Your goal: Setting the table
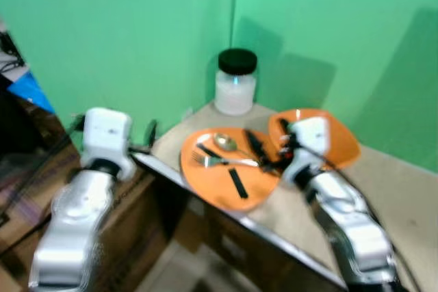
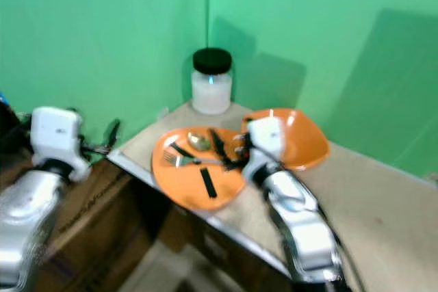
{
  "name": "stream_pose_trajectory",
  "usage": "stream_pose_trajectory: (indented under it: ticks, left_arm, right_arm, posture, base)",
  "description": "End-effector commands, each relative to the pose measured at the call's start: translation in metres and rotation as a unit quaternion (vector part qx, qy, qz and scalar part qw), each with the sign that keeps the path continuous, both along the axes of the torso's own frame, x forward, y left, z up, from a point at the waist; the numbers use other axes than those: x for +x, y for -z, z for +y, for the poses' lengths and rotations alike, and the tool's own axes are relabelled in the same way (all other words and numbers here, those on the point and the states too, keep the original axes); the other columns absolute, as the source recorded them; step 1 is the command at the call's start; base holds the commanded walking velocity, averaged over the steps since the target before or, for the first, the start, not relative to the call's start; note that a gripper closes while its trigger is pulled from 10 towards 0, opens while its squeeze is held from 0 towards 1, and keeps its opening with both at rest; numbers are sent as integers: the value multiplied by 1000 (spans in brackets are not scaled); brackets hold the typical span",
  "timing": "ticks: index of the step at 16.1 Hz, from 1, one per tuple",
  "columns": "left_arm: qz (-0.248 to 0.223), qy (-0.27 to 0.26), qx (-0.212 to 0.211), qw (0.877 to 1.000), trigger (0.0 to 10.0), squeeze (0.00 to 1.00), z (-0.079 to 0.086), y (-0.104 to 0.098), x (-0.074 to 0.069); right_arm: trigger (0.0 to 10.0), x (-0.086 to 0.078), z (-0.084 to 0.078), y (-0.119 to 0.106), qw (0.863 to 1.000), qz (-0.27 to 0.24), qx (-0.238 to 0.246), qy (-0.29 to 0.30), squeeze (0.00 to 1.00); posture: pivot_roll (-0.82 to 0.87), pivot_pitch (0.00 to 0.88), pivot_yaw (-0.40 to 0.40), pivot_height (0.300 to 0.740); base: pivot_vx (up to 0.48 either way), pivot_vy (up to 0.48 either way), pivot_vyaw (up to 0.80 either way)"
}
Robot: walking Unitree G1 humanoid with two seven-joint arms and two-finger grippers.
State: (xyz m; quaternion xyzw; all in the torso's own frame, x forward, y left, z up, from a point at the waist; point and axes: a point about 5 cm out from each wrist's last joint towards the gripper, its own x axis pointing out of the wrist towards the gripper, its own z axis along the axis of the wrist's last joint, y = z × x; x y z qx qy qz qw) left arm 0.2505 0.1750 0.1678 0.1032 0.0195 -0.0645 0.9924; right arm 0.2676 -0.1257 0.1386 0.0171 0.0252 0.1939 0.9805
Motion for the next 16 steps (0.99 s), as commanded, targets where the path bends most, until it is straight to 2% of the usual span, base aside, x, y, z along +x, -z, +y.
stream_pose_trajectory:
  ticks: [1,3,5,8,9,10,11,13,16]
  left_arm:
    - [-8,-9,11,1000,10000,1000,6,-4,-1]
    - [-6,4,20,1000,10000,1000,6,-5,-2]
    - [-4,16,25,1000,10000,1000,6,-5,-2]
    - [-2,58,26,998,10000,1000,1,-7,-3]
    - [2,79,26,997,10000,1000,-3,-6,-6]
    - [12,103,29,994,10000,1000,-8,-4,-9]
    - [23,126,30,991,10000,1000,-14,-1,-12]
    - [33,140,34,989,10000,992,-16,2,-16]
    - [66,176,42,981,10000,992,-18,10,-23]
  right_arm:
    - [10000,2,2,-8,1000,-17,9,-6,0]
    - [10000,1,0,-20,996,-50,-19,-77,0]
    - [10000,3,-2,-27,991,-49,-27,-125,0]
    - [10000,14,-2,-35,986,-38,-31,-158,0]
    - [10000,16,-1,-34,983,-23,-32,-177,431]
    - [10000,20,-3,-30,979,2,-56,-195,1000]
    - [10000,24,-6,-25,970,43,-79,-227,1000]
    - [10000,24,-10,-20,960,81,-101,-249,1000]
    - [10000,29,-9,-15,953,120,-126,-249,984]
  posture:
    - [24,0,-5,740]
    - [26,0,-6,740]
    - [23,0,-5,740]
    - [24,0,-10,740]
    - [23,0,-11,740]
    - [24,0,-15,740]
    - [24,0,-21,740]
    - [24,0,-24,740]
    - [20,2,-29,740]
  base:
    - [334,0,0]
    - [330,0,0]
    - [0,0,0]
    - [0,0,0]
    - [0,0,0]
    - [0,0,0]
    - [0,0,0]
    - [0,0,0]
    - [0,0,0]
